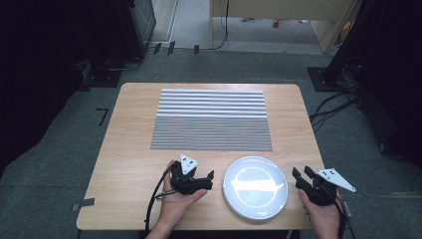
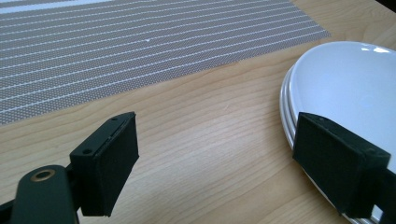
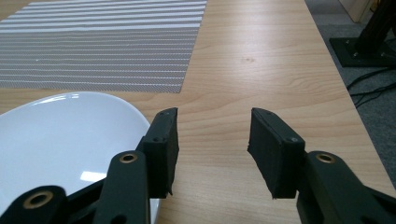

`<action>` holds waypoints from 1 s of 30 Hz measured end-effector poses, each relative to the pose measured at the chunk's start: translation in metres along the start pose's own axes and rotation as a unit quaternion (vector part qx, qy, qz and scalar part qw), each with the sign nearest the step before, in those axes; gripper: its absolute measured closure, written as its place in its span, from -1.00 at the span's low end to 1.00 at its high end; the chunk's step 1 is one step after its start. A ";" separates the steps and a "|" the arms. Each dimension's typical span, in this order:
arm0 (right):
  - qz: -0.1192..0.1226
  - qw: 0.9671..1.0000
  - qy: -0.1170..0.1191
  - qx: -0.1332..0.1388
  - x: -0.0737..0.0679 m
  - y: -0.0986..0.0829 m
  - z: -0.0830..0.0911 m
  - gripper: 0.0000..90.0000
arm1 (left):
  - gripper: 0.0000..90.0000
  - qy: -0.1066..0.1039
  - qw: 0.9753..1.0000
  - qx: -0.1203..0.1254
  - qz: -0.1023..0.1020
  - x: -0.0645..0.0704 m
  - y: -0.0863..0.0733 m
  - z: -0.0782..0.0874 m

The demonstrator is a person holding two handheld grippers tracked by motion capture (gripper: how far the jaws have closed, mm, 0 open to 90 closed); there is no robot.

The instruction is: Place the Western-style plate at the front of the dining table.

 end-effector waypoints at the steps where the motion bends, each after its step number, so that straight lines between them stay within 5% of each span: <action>1: -0.002 1.000 0.005 0.005 -0.002 0.000 0.000 0.19 | -0.67 -0.001 1.000 -0.005 0.000 0.002 -0.001 -0.002; 9: -0.017 0.999 0.028 0.001 -0.007 -0.003 -0.001 0.29 | -0.65 -0.013 1.000 -0.015 -0.004 0.012 -0.004 -0.007; 11: -0.030 0.999 0.035 -0.018 -0.008 -0.004 -0.001 0.31 | -0.64 -0.017 1.000 -0.019 -0.002 0.016 -0.004 -0.009; 19: -0.055 0.996 0.058 -0.030 -0.009 -0.005 -0.001 0.40 | -0.43 -0.030 0.999 -0.023 -0.006 0.027 -0.006 -0.012; 30: -0.093 0.989 0.098 -0.064 -0.012 -0.009 -0.002 0.56 | 0.16 -0.070 0.997 -0.035 -0.013 0.039 -0.009 -0.014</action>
Point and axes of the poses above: each handheld gripper's, and its own axes: z roughly backward along the jaws, y roughly out of its top, x roughly to its right, the point moved 6 cm from there along -z, roughly forward along the jaws
